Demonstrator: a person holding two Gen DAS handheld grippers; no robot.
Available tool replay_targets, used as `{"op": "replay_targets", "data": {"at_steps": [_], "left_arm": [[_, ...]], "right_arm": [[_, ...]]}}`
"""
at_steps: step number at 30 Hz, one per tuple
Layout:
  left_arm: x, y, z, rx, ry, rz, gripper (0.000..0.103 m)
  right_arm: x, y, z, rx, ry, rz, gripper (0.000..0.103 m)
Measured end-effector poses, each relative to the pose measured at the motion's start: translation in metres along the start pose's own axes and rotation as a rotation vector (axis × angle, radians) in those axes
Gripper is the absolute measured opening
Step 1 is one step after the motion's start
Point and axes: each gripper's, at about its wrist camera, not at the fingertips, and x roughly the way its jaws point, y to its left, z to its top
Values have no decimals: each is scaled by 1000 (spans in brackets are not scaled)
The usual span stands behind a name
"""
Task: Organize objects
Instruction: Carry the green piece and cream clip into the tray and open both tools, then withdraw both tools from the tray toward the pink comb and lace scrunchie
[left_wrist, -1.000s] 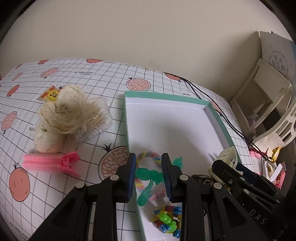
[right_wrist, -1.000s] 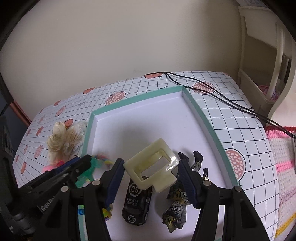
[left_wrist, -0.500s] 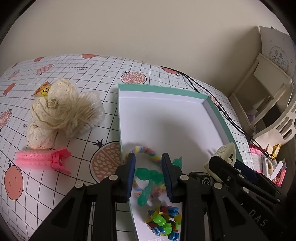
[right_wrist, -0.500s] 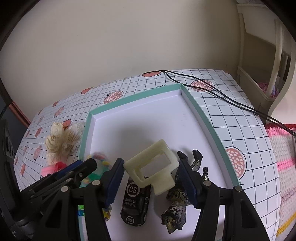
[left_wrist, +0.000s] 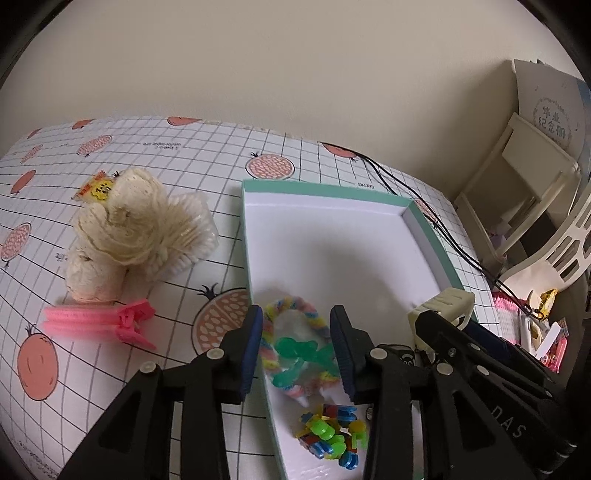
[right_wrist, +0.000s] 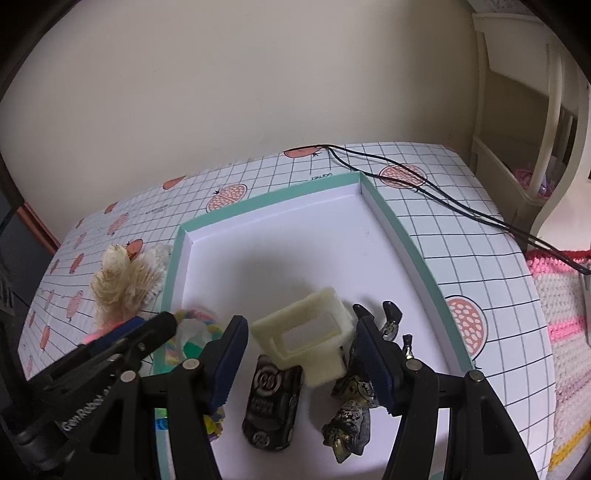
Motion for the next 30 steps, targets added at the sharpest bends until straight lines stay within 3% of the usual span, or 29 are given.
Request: {"op": "replay_targets", "data": {"at_steps": [2, 11, 13, 17, 21, 27, 28, 30], "left_arm": [[-3, 3, 0, -3, -7, 6, 46], [-8, 18, -1, -37, -17, 37, 48], [-9, 21, -1, -45, -18, 46, 55], [-10, 28, -3, -54, -20, 80, 59], [-12, 37, -4, -74, -28, 155, 79], [-14, 58, -5, -136, -44, 199, 87], [-15, 60, -5, -139, -48, 206, 95], [-16, 63, -6, -145, -59, 214, 102]], "right_arm": [[-1, -1, 0, 5, -1, 7, 65], [-2, 2, -1, -3, -2, 7, 65], [-1, 3, -1, -7, -2, 9, 65], [-2, 6, -2, -24, -11, 3, 72], [-2, 8, -3, -31, -15, 6, 79], [-3, 8, -2, -38, -16, 10, 92], [-3, 8, -2, -40, -16, 8, 94], [-3, 9, -1, -41, -20, 7, 100]]}}
